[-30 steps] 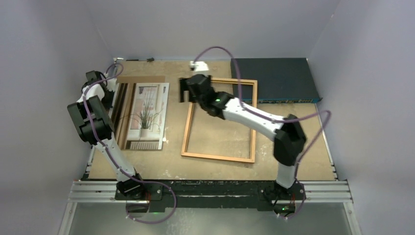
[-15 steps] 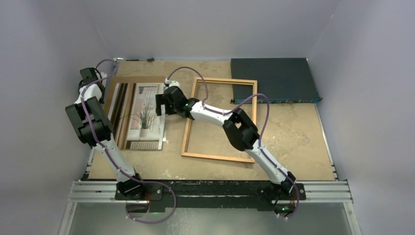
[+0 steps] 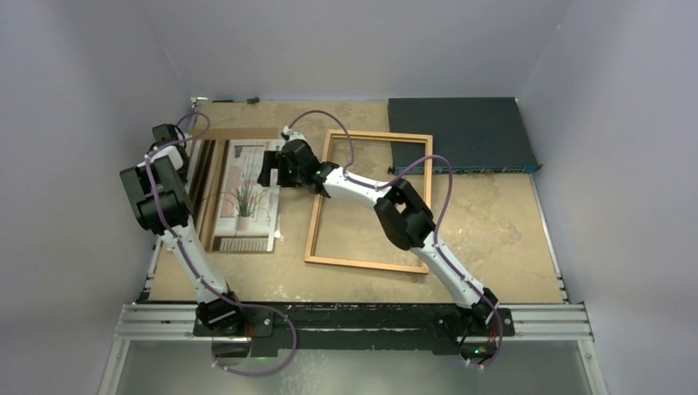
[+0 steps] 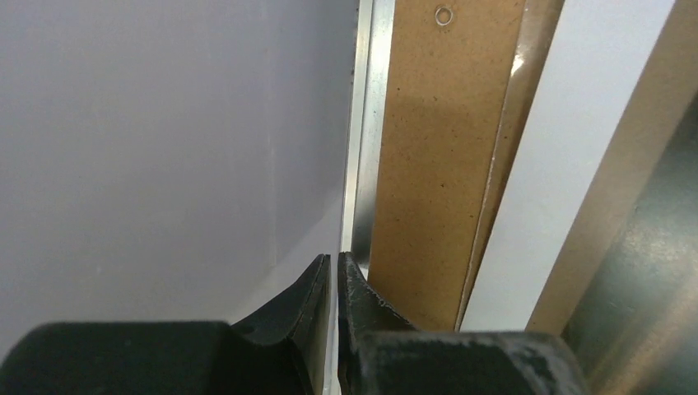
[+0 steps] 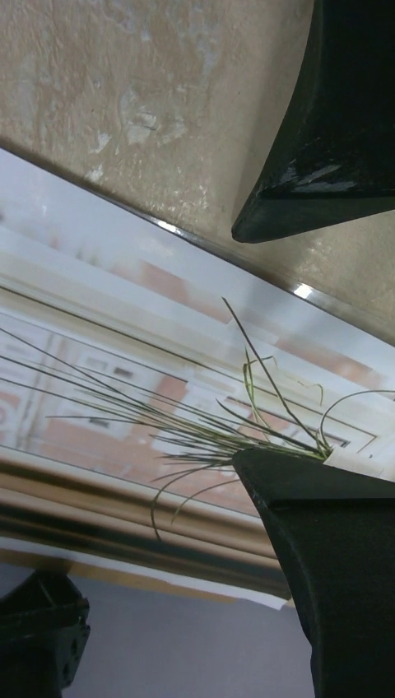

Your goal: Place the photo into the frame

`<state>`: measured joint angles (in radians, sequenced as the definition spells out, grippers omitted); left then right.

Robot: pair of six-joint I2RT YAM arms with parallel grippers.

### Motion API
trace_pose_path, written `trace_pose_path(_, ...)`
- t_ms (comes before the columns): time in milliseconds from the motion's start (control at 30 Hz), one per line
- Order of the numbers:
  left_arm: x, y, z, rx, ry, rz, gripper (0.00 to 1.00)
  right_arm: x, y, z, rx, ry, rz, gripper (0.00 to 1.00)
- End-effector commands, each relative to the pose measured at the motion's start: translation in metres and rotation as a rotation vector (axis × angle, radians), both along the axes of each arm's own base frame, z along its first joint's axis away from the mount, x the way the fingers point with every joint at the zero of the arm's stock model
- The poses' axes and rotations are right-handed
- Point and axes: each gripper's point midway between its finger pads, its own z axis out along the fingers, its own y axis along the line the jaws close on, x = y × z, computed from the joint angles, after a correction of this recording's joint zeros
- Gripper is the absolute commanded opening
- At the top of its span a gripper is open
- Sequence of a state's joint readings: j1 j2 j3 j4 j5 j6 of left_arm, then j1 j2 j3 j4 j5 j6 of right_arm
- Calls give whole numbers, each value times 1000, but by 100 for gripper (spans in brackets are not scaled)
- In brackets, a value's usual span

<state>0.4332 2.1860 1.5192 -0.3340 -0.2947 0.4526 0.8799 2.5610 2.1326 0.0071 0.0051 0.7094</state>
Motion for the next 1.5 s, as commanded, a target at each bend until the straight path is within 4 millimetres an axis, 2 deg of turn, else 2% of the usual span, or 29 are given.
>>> trace_pose_path(0, -2, -27, -18, -122, 19, -40, 6, -6, 2, -18, 40, 83, 33, 99)
trace_pose_path(133, -9, -38, -19, -156, 22, -69, 6, -15, 2, -19, 102, 122, 66, 99)
trace_pose_path(233, -12, -39, -19, -152, 24, -75, 6, -22, 8, -15, 154, 157, 104, 99)
trace_pose_path(433, -14, -41, -22, -156, 31, -90, 6, -29, 18, 2, 266, 207, 155, 99)
trace_pose_path(633, -16, -47, -28, -165, 40, -107, 4, -36, 22, 30, 400, 227, 204, 99)
trace_pose_path(800, -18, -48, -28, -167, 44, -116, 4, -44, 20, 72, 524, 172, 254, 99)
trace_pose_path(967, -19, -47, -28, -156, 49, -125, 4, -50, 17, 100, 602, 114, 286, 99)
trace_pose_path(1300, -22, -44, -27, -131, 54, -133, 3, -62, 6, 135, 671, 21, 326, 99)
trace_pose_path(1467, -21, -43, -25, -127, 52, -135, 3, -70, 10, 140, 692, 13, 370, 99)
